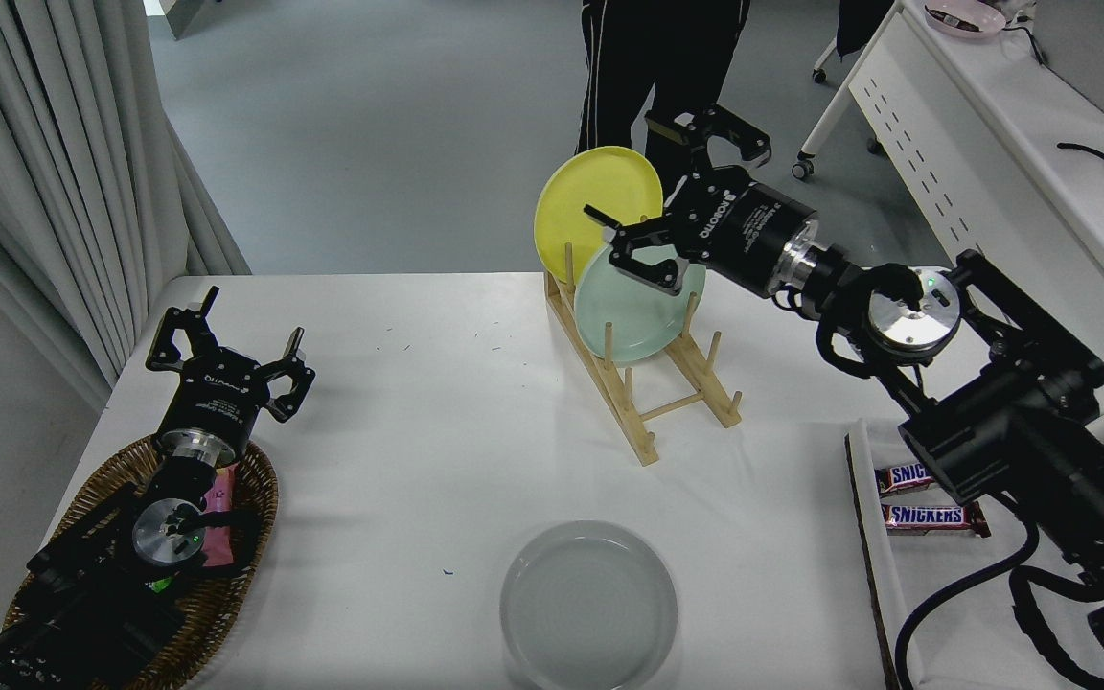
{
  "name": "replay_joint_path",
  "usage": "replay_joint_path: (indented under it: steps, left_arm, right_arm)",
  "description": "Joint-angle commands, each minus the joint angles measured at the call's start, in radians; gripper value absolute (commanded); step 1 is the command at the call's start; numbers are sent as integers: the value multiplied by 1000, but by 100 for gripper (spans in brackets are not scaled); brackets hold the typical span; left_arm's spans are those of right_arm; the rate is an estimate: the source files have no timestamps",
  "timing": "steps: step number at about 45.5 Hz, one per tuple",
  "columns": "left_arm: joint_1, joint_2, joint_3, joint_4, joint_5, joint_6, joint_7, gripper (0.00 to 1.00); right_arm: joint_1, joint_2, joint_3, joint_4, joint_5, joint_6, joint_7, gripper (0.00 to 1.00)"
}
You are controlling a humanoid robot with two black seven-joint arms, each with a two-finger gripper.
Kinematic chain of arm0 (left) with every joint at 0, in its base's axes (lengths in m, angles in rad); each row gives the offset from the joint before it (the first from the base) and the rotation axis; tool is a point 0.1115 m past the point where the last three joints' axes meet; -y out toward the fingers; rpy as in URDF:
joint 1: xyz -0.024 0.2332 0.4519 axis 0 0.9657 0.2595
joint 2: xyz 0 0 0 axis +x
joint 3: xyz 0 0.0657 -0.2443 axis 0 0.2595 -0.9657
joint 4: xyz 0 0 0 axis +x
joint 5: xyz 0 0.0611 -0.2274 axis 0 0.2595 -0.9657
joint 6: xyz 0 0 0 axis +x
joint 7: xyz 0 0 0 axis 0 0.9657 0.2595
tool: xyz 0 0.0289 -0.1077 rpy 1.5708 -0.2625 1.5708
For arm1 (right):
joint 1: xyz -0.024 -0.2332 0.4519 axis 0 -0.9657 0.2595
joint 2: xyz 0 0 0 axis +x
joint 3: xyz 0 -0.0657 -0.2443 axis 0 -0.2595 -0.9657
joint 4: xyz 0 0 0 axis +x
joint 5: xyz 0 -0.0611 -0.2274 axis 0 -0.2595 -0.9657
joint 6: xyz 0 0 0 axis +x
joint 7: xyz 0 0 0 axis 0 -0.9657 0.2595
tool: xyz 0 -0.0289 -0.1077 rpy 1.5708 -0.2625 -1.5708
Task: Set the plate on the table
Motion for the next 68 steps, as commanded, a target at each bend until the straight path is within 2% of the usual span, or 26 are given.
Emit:
replay_joint_path:
  steps: [1,7,12,17,22,28,35,48,68]
  left_arm:
    - [0,0,0,0,0,0,0,100]
    - [0,0,0,0,0,0,0,100]
    - [0,0,0,0,0,0,0,100]
    - [0,0,0,0,0,0,0,100]
    - [0,0,0,0,0,0,0,100]
    - [0,0,0,0,0,0,0,100]
    - [0,0,0,0,0,0,0,100]
    - [0,0,0,0,0,0,0,100]
    - [0,0,0,0,0,0,0,100]
  right_arm:
    - [-81,-33,44,-49,-119,-36,46,100]
    - [-132,-42,49,-61,-168,36,176,100]
    - [-186,-36,56,-61,-178,43,259,100]
    - [-233,-36,53,-63,-178,66,281,100]
    - [-246,-34,67,-83,-178,166,296,100]
    - [-250,-5,92,-163,-181,232,475,100]
    - [-276,7,87,-196,-187,255,578,100]
    - [-267,35,83,-360,-184,290,614,100]
    - [-264,56,73,-364,-168,289,612,100]
